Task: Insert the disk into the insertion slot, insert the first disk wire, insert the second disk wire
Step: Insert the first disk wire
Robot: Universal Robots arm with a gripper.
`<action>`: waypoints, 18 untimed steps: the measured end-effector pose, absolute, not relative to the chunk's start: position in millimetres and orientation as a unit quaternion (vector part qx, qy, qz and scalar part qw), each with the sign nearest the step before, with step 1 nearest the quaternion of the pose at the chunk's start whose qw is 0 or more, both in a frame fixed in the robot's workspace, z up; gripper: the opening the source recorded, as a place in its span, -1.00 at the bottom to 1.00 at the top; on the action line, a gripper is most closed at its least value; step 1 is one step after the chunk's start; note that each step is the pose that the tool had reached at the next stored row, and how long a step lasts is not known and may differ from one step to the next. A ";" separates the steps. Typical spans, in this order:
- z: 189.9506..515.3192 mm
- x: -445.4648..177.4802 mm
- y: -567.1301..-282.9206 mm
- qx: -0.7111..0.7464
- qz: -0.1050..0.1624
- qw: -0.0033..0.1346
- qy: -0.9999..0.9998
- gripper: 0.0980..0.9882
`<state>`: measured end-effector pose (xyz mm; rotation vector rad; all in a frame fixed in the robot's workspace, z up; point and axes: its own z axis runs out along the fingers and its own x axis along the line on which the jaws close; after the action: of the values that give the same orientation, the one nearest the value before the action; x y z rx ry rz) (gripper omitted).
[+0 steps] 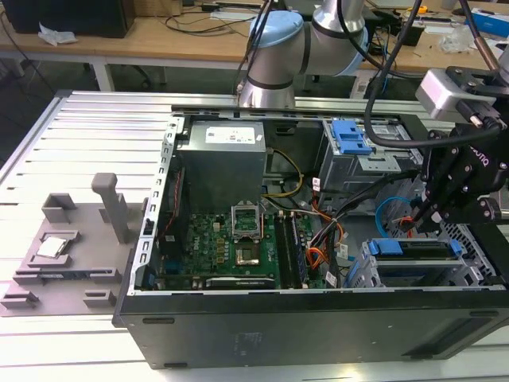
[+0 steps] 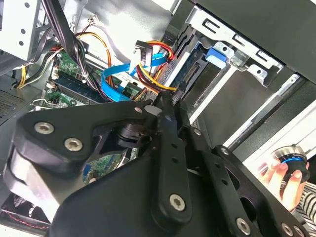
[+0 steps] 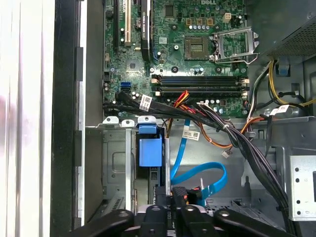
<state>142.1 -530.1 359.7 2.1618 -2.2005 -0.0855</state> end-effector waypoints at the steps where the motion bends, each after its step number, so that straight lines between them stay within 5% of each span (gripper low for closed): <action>1: 359.7 142.1 -530.1 0.700 -0.028 0.028 -0.713 -0.85; 18: 359.7 149.7 -539.4 0.700 -0.028 0.028 -0.713 -0.85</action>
<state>149.7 -539.4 359.7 2.1617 -2.2004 -0.0857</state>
